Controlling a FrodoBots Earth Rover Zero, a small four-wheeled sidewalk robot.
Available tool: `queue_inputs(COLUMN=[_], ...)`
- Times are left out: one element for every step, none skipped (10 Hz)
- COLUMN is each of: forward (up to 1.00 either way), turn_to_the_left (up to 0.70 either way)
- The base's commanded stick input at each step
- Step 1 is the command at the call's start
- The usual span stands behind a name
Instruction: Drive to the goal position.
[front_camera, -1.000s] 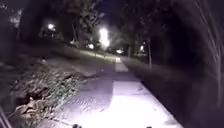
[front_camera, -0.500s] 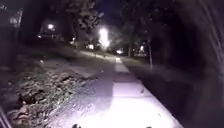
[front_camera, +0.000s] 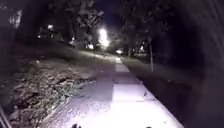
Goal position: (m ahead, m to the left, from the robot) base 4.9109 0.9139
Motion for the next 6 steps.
queue_inputs(forward=[0.30,0.30,0.30,0.30,0.30,0.30], turn_to_the_left=[0.00,0.00,0.00,0.00,0.00,0.00])
